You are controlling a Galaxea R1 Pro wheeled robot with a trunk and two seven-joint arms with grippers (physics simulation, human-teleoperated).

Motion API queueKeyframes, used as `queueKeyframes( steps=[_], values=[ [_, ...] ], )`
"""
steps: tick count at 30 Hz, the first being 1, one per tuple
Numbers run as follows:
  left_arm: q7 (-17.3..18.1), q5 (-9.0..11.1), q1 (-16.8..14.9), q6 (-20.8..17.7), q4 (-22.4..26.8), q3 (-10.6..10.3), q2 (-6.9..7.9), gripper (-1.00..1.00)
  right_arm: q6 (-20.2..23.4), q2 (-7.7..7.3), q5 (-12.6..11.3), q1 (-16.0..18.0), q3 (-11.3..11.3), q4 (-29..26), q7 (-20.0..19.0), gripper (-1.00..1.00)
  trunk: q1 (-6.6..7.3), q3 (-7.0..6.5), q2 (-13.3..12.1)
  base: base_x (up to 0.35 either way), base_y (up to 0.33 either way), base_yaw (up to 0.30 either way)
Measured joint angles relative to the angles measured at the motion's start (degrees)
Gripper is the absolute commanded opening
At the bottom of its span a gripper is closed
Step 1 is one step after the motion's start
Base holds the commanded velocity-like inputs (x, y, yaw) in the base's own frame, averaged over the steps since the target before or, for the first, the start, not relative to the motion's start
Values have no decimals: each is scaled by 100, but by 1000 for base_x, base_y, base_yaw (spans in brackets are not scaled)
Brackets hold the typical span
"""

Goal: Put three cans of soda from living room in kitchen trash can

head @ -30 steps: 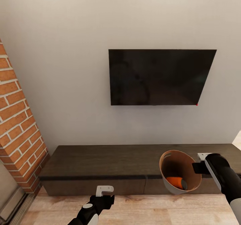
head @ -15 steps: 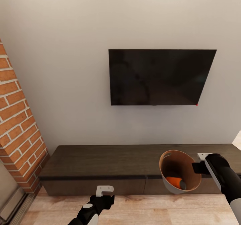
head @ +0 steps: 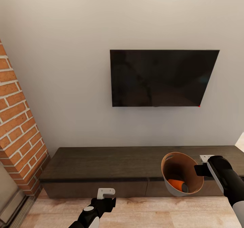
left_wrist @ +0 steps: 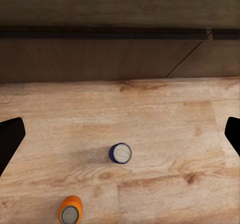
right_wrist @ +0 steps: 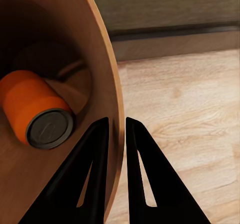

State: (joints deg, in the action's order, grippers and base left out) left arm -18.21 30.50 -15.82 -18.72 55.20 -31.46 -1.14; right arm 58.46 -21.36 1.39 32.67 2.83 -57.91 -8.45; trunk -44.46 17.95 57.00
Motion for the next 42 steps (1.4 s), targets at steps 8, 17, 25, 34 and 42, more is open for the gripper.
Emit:
queueKeyframes(
  steps=[8, 17, 25, 34, 42],
  values=[
    [-2, 0, 0, 0, 0, 0, 2, 100, 4, 0, 2, 4, 0, 1, 1, -100, 0, 58, 0, 0, 0, 0],
    [-5, 0, 0, 0, 0, 0, 0, 100, 8, 0, -1, -1, -1, 1, 0, -100, 0, 95, 0, 0, 0, 0],
    [-2, 8, 0, 0, 0, 0, 4, 100, 12, 0, -6, 1, -3, 1, 0, -100, 0, 98, 0, 0, 0, 0],
    [-25, 57, 0, -38, 32, 7, -14, 100, 5, 0, -6, 0, -4, 1, 0, -100, 0, 113, 0, 0, 0, 0],
    [-46, 105, 0, -193, 89, 8, -102, 100, 11, 2, -2, -1, -8, 3, 0, -100, 0, 172, 0, 0, 0, 0]
  ],
)
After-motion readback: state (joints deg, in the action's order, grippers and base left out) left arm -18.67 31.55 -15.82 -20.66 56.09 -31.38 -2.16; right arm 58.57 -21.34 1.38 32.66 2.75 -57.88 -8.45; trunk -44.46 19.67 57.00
